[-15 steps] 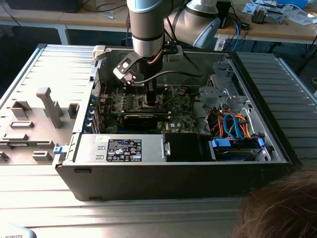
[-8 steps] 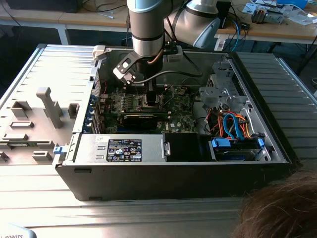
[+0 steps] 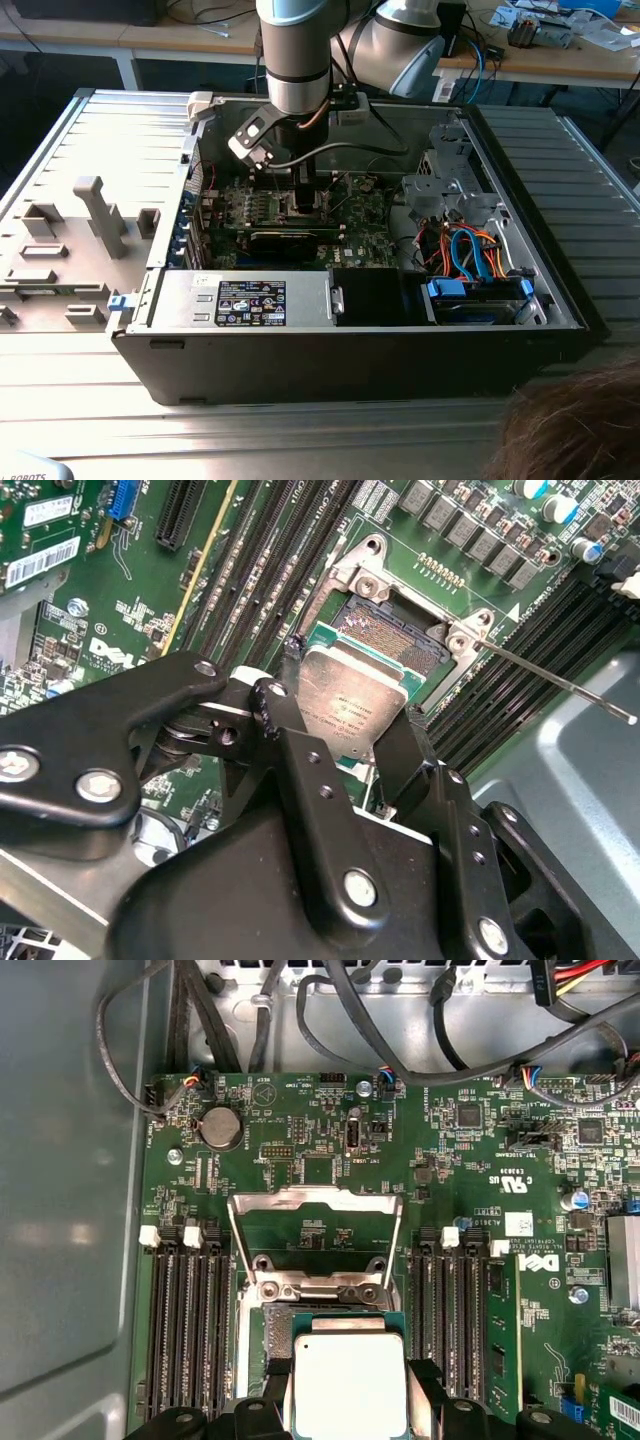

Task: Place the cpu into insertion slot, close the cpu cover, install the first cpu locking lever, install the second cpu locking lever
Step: 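Place the cpu into insertion slot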

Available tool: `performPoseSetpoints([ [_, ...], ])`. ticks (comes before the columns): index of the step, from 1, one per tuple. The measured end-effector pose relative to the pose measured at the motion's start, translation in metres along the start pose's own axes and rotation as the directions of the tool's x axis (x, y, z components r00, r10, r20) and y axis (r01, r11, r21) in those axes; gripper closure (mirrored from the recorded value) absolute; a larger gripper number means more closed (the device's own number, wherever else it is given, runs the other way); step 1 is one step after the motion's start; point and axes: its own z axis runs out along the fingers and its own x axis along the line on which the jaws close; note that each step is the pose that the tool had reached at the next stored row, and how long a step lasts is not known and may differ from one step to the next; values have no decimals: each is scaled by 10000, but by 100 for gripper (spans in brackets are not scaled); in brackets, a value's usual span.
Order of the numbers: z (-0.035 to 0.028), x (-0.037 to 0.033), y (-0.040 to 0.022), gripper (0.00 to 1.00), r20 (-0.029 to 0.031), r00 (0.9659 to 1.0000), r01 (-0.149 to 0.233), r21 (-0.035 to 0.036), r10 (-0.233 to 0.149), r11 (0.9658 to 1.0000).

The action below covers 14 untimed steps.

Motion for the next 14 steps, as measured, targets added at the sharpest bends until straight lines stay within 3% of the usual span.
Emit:
performPoseSetpoints([
  [14, 4, 0, -1, 46, 19, 9998, -214, -4, 214, 9998],
])
